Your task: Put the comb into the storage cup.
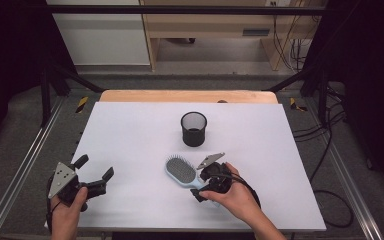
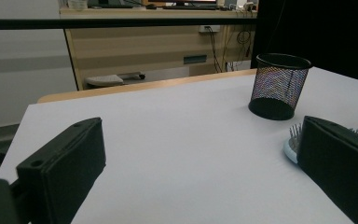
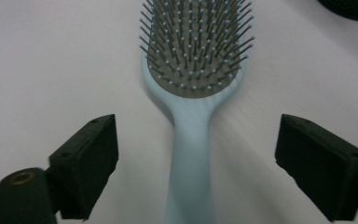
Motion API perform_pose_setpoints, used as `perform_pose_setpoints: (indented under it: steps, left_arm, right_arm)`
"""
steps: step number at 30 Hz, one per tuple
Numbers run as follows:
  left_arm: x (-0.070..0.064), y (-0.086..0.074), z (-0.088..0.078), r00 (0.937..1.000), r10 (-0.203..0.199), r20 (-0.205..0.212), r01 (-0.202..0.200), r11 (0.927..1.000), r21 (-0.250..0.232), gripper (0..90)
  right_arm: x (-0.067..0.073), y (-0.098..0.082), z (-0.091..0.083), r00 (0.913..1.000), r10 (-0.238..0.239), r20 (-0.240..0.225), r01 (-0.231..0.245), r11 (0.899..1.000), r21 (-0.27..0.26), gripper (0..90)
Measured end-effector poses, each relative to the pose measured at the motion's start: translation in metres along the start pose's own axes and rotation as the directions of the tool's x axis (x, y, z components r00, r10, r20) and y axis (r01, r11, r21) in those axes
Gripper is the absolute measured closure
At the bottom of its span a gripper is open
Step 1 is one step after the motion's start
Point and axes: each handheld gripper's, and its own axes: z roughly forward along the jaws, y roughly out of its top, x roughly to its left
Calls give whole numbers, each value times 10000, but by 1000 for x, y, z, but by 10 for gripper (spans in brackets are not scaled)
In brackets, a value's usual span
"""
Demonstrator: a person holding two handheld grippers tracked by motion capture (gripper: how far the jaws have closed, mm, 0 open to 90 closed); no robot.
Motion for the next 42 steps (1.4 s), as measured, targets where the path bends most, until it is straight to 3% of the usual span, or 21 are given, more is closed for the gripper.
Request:
perform_pose_setpoints:
  steps: [9, 14, 42]
  left_arm:
    - [-1, 0, 0, 10000, 75, 15, -75, 10000, 44, 11]
    - [-2, 0, 1, 9999, 120, 36, -120, 9999, 49, 11]
    - [-2, 0, 1, 9999, 146, 73, -147, 9999, 59, 11]
  right_arm:
    - [0, 5, 10, 9992, 316, -231, -296, 9962, 819, 376]
    - [-2, 5, 13, 9984, 479, -311, -443, 9932, 1079, 437]
    - [-2, 11, 23, 9963, 796, -323, -730, 9828, 1696, 591]
